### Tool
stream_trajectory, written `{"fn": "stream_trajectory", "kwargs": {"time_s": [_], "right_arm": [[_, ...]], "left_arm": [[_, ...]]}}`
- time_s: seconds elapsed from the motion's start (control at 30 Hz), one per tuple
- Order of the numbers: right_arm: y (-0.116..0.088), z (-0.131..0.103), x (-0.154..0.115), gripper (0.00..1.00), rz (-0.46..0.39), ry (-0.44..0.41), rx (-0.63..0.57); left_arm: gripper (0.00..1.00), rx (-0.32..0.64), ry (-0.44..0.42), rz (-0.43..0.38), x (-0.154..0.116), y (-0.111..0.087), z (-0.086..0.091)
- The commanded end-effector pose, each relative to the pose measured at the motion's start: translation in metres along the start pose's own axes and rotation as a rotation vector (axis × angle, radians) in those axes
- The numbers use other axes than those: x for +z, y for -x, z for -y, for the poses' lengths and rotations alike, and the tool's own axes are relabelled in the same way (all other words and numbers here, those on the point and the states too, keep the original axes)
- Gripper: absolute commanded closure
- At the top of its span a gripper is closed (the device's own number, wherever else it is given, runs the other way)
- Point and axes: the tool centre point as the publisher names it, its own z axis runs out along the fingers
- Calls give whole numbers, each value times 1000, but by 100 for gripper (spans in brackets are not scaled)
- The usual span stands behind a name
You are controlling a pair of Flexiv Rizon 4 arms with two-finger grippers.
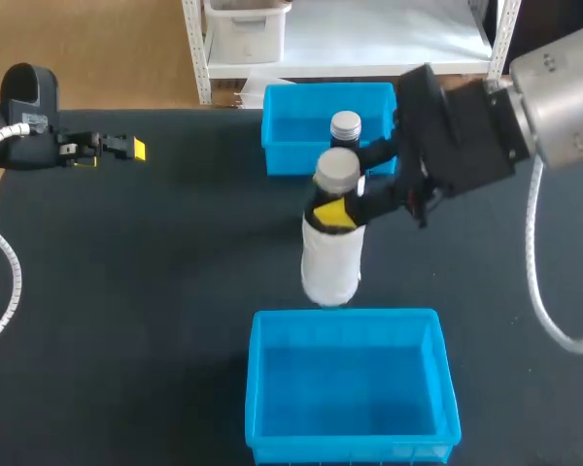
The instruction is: Pick up the bottle, and place it in the far bin if it is heavy, or in the near bin if it is light.
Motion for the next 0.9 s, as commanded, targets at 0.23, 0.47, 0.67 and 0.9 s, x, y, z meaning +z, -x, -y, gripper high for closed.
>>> {"fn": "stream_trajectory", "kwargs": {"time_s": [0.23, 0.47, 0.67, 0.9], "right_arm": [[-10, -42, 11, 100, 31, -43, 33], [-25, -52, 32, 100, 29, -15, 53], [-38, -53, 47, 100, 21, 9, 62], [-49, -54, 63, 100, 6, 38, 55]], "left_arm": [[0, 0, 0, 0, 0, 0, 0], [0, 0, 0, 0, 0, 0, 0], [0, 0, 0, 0, 0, 0, 0], [0, 0, 0, 0, 0, 0, 0]]}}
